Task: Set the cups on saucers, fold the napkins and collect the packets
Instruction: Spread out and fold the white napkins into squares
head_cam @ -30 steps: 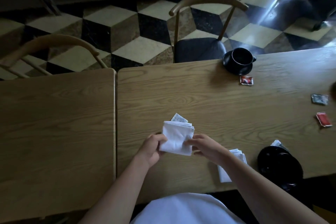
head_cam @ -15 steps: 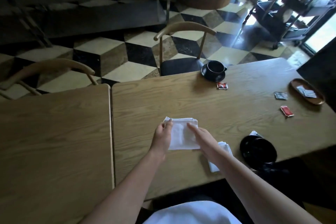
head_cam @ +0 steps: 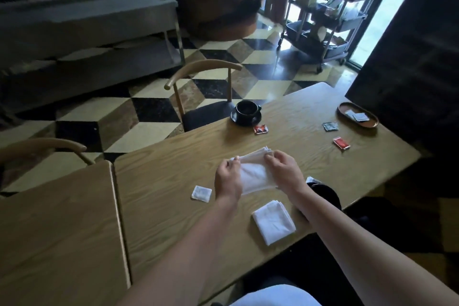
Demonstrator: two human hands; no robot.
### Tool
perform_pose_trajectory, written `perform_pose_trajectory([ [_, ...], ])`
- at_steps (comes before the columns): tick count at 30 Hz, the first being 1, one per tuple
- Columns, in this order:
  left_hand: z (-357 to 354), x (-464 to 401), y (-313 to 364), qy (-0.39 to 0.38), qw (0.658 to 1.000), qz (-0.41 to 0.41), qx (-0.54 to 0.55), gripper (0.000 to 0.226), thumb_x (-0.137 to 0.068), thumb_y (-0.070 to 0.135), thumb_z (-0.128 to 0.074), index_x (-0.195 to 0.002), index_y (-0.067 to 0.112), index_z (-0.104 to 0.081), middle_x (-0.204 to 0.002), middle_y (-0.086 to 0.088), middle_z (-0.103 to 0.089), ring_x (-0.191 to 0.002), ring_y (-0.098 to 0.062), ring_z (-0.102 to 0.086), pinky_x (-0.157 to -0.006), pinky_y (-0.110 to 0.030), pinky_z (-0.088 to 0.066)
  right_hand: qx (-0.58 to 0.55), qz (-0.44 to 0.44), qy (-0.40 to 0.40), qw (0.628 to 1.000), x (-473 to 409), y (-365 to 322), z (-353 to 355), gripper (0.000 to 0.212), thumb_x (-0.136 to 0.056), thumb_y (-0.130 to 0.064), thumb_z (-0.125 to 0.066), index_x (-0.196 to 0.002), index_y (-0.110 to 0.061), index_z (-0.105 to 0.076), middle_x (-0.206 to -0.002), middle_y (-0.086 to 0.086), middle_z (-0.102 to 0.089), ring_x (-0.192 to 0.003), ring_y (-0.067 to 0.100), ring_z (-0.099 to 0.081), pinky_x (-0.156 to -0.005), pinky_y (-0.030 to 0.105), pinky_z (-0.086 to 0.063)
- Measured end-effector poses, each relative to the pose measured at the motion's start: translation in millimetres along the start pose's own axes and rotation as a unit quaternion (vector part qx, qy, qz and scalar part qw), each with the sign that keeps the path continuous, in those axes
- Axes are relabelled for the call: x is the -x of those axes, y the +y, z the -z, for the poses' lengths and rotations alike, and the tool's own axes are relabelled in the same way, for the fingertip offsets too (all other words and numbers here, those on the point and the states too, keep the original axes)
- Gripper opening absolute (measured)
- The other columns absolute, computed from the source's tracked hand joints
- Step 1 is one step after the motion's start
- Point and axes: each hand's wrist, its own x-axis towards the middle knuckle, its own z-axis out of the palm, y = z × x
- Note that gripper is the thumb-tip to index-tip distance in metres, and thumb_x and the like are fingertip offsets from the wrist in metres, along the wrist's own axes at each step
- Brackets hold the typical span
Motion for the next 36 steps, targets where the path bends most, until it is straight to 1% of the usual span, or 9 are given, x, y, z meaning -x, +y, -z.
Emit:
perform_pose_trajectory([
  [5,-43,-21,28,-0.182,0.978,0.083,0.062,0.028,-0.081,0.046,-0.068,-0.084,0.020,-0.059,-0.062,0.004,-0.061,-0.044,-0.009,-0.053,-0.039,-0.019,-0.036,-0.031,-0.038,0.020,0.999,-45,5,56,0.037,-0.102,-0.031,-0.052,-0.097,0.004,-0.065,-0.078,0.009,-0.054,-0.060,0.017,-0.050,-0.044,0.022,-0.041],
  [10,-82,-44,16,-0.281,0.945,0.163,0.039,0.016,-0.085,0.027,-0.068,-0.090,0.017,-0.057,-0.065,-0.002,-0.069,-0.046,-0.015,-0.060,-0.047,-0.021,-0.040,-0.081,-0.068,0.061,0.993,-101,29,91,0.027,-0.103,-0.033,-0.053,-0.095,-0.010,-0.067,-0.077,0.004,-0.057,-0.061,0.016,-0.052,-0.051,0.025,-0.041],
  [13,-107,-63,7,-0.234,0.943,0.227,0.066,0.008,-0.091,0.019,-0.065,-0.088,0.016,-0.058,-0.065,-0.001,-0.071,-0.051,-0.014,-0.064,-0.049,-0.020,-0.045,-0.093,-0.089,0.042,0.991,-141,50,94,0.026,-0.101,-0.031,-0.055,-0.096,-0.009,-0.069,-0.078,0.002,-0.062,-0.066,0.016,-0.055,-0.055,0.027,-0.043],
  [19,-165,-121,6,-0.116,0.933,0.318,0.126,0.011,-0.086,0.006,-0.065,-0.081,0.014,-0.059,-0.058,0.000,-0.063,-0.046,-0.009,-0.060,-0.044,-0.016,-0.038,-0.043,-0.091,-0.010,0.995,-240,67,109,0.031,-0.096,-0.018,-0.063,-0.066,-0.017,-0.056,-0.055,-0.012,-0.049,-0.054,0.010,-0.038,-0.044,0.022,-0.029],
  [23,-211,-162,0,-0.074,0.914,0.371,0.145,0.015,-0.087,0.006,-0.066,-0.075,0.011,-0.058,-0.049,0.001,-0.059,-0.040,-0.008,-0.056,-0.038,-0.013,-0.035,-0.001,-0.085,-0.033,0.996,-315,64,117,0.004,-0.090,-0.018,-0.069,-0.088,-0.014,-0.068,-0.072,-0.003,-0.063,-0.058,0.010,-0.049,-0.053,0.026,-0.036],
  [26,-243,-192,-10,-0.050,0.905,0.392,0.159,0.022,-0.090,0.010,-0.067,-0.070,0.010,-0.057,-0.045,0.001,-0.059,-0.037,-0.008,-0.057,-0.036,-0.013,-0.038,0.034,-0.083,-0.065,0.994,-367,68,113,0.008,-0.091,-0.020,-0.068,-0.093,-0.013,-0.070,-0.081,0.003,-0.068,-0.068,0.014,-0.054,-0.063,0.029,-0.038],
  [29,-271,-230,-16,-0.004,0.893,0.406,0.195,0.019,-0.091,0.003,-0.064,-0.073,0.004,-0.058,-0.046,-0.005,-0.062,-0.038,-0.011,-0.060,-0.037,-0.016,-0.047,0.108,-0.072,-0.078,0.988,-422,78,107,0.011,-0.088,-0.025,-0.071,-0.091,-0.015,-0.073,-0.085,0.006,-0.073,-0.073,0.018,-0.057,-0.067,0.030,-0.040],
  [33,-300,-281,-23,0.054,0.874,0.412,0.254,0.023,-0.093,-0.005,-0.057,-0.071,0.000,-0.056,-0.043,-0.006,-0.061,-0.035,-0.011,-0.058,-0.038,-0.017,-0.050,0.192,-0.045,-0.084,0.977,-486,84,93,0.017,-0.085,-0.029,-0.073,-0.083,-0.012,-0.071,-0.071,0.003,-0.066,-0.071,0.020,-0.055,-0.059,0.031,-0.037],
  [36,-316,-310,-26,0.085,0.859,0.422,0.276,0.022,-0.094,-0.006,-0.056,-0.074,0.000,-0.055,-0.053,-0.009,-0.060,-0.048,-0.015,-0.058,-0.040,-0.019,-0.051,0.220,-0.033,-0.097,0.970,-523,89,81,0.013,-0.086,-0.028,-0.072,-0.078,-0.019,-0.067,-0.067,-0.004,-0.060,-0.075,0.021,-0.056,-0.065,0.029,-0.035],
])
